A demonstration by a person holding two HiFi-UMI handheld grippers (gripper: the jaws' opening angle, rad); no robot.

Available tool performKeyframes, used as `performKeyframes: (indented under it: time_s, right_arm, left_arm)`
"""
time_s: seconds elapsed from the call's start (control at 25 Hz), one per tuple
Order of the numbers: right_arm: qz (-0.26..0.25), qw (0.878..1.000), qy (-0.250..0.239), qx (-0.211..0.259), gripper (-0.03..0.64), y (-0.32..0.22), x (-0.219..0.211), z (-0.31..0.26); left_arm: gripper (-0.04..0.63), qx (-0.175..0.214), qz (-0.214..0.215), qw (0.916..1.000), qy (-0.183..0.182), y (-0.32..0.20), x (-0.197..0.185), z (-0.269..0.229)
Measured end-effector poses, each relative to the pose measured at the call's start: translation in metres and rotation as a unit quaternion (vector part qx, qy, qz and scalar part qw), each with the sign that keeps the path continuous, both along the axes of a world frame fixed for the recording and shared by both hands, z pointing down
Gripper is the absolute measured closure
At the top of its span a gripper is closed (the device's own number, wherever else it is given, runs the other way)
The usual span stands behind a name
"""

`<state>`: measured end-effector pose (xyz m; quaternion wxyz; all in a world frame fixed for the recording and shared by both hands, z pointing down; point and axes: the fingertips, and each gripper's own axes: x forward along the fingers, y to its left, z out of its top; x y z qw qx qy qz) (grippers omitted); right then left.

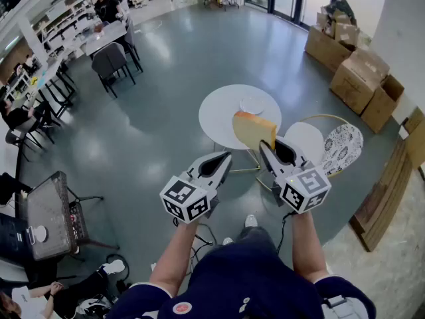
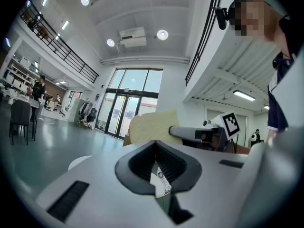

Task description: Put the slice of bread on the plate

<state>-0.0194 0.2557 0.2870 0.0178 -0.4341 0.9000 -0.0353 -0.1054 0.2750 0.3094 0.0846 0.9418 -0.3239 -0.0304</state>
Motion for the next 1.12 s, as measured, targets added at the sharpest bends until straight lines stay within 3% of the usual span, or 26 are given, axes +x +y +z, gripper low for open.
performKeyframes:
  time_s: [1.12]
  right_arm:
    - [0.014,1.000,0.004,-0.002,0.526,-0.014,-0.010,0.003]
  left_arm:
    - [0.591,-0.001,0.020,0.9998,0.006,-0.018,-0.008,0.003]
